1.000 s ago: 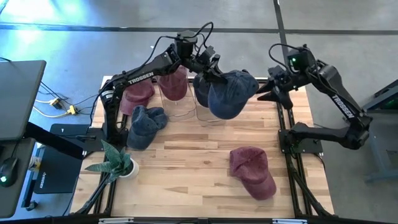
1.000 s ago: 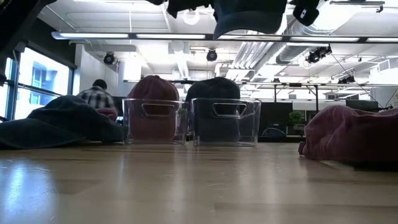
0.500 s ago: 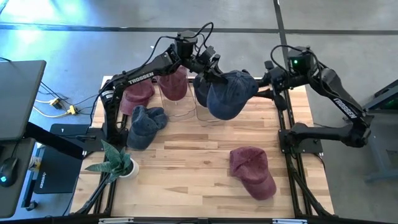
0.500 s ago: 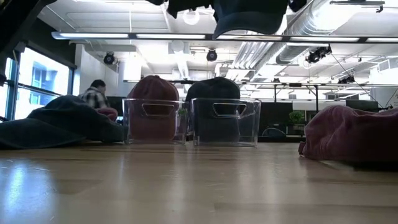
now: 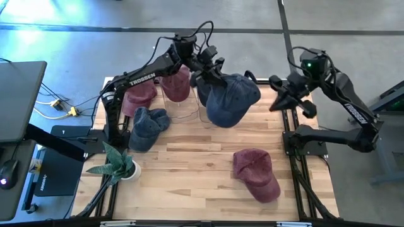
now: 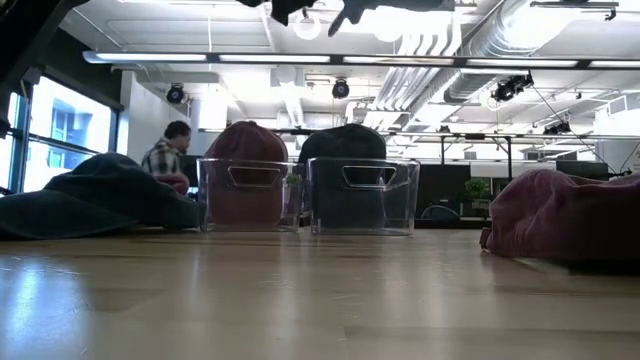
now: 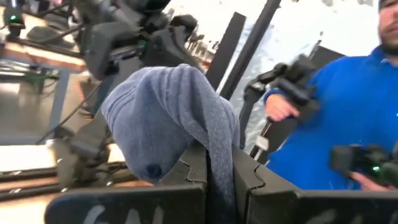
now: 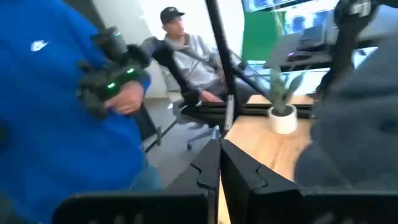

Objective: Pick & Place hat
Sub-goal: Put the right blue cap into the right bin

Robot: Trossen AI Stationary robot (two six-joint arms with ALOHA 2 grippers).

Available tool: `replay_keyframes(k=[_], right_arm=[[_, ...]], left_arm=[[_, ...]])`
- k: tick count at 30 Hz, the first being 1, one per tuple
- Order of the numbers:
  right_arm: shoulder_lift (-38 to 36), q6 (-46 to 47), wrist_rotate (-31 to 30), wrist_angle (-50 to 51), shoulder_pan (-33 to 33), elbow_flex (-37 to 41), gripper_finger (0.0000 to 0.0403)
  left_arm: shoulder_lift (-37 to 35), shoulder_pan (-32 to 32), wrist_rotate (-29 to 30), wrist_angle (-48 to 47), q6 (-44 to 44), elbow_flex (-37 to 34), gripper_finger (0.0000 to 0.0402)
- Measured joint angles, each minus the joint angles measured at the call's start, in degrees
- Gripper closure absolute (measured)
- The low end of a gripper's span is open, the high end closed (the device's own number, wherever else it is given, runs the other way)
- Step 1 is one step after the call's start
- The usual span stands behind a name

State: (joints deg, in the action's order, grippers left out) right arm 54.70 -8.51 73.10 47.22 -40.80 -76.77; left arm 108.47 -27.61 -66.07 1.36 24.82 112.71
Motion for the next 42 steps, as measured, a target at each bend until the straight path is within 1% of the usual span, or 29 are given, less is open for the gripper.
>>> replay_keyframes(k=[1,3,5,6,8,10,12,16,18,21,23,25,27,30,32,34,36,38,39,40,42], right_arm=[[0.1,1.1,-2.3,-1.2,0.0,0.0,0.0392],[0.1,4.0,-8.7,-2.7,-0.3,0.0,0.0392],[-0.2,8.0,-14.4,-3.4,-1.0,0.0,0.0390],[-0.4,9.5,-16.3,-3.4,-1.4,0.0,0.0388],[-0.4,10.8,-16.9,-3.3,-2.1,0.0,0.0374],[-0.4,11.0,-16.8,-2.7,-2.8,0.0,0.0350],[-0.4,8.8,-19.6,-1.5,-3.2,0.0,0.0317],[0.1,-1.9,-29.8,0.5,-3.3,0.0,0.0240],[0.1,-4.4,-35.7,1.1,-3.3,0.0,0.0208],[-0.9,-6.9,-42.0,2.6,-3.5,0.0,0.0176],[-1.5,-7.5,-43.9,3.0,-3.5,0.0,0.0167],[-1.6,-7.0,-42.0,2.2,-3.5,0.0,0.0164],[-1.1,-6.4,-37.0,-0.3,-3.4,0.0,0.0169],[0.2,-4.2,-30.4,-4.7,-3.4,0.0,0.0192],[1.4,-3.2,-26.6,-6.6,-3.4,0.0,0.0221],[2.1,-3.3,-22.9,-7.1,-3.4,0.0,0.0264],[2.3,-2.9,-19.5,-7.0,-3.4,0.0,0.0319],[2.2,-2.3,-17.3,-6.3,-3.4,0.0,0.0374],[2.1,-2.3,-16.3,-6.0,-3.4,0.0,0.0388],[1.8,-1.9,-15.1,-5.9,-3.4,0.0,0.0390],[1.2,0.9,-12.2,-6.9,-3.4,0.0,0.0383]], left_arm=[[0.0,0.2,-0.1,1.3,0.9,0.0,0.0392],[0.0,0.3,0.3,2.2,1.0,0.0,0.0392],[0.0,0.3,1.9,1.9,0.7,0.0,0.0392],[0.0,0.3,2.7,1.7,0.5,0.0,0.0392],[0.0,0.2,4.3,1.6,-0.5,0.0,0.0392],[0.0,0.2,5.4,1.6,-1.3,0.0,0.0392],[0.0,0.2,5.7,1.5,-2.1,0.0,0.0392],[0.0,0.2,5.8,1.5,-2.1,0.0,0.0392],[0.0,0.2,5.8,1.5,-2.2,0.0,0.0392],[0.0,0.2,5.8,1.5,-2.3,0.0,0.0392],[0.0,0.2,5.8,1.5,-2.3,0.0,0.0392],[0.0,0.2,6.0,1.5,-2.3,0.0,0.0392],[0.0,0.2,6.8,1.6,-2.3,0.0,0.0392],[0.0,0.2,7.1,1.6,-2.3,0.0,0.0392],[0.0,0.2,7.1,1.6,-2.3,0.0,0.0392],[0.0,0.2,7.1,1.6,-2.3,0.0,0.0392],[0.0,0.2,7.9,1.6,-2.4,0.0,0.0392],[0.0,0.2,9.0,1.6,-3.5,0.0,0.0392],[0.0,0.3,9.6,1.5,-4.3,0.0,0.0392],[0.0,0.3,9.8,1.5,-5.0,0.0,0.0392],[0.0,0.3,10.1,1.5,-5.3,0.0,0.0392]])
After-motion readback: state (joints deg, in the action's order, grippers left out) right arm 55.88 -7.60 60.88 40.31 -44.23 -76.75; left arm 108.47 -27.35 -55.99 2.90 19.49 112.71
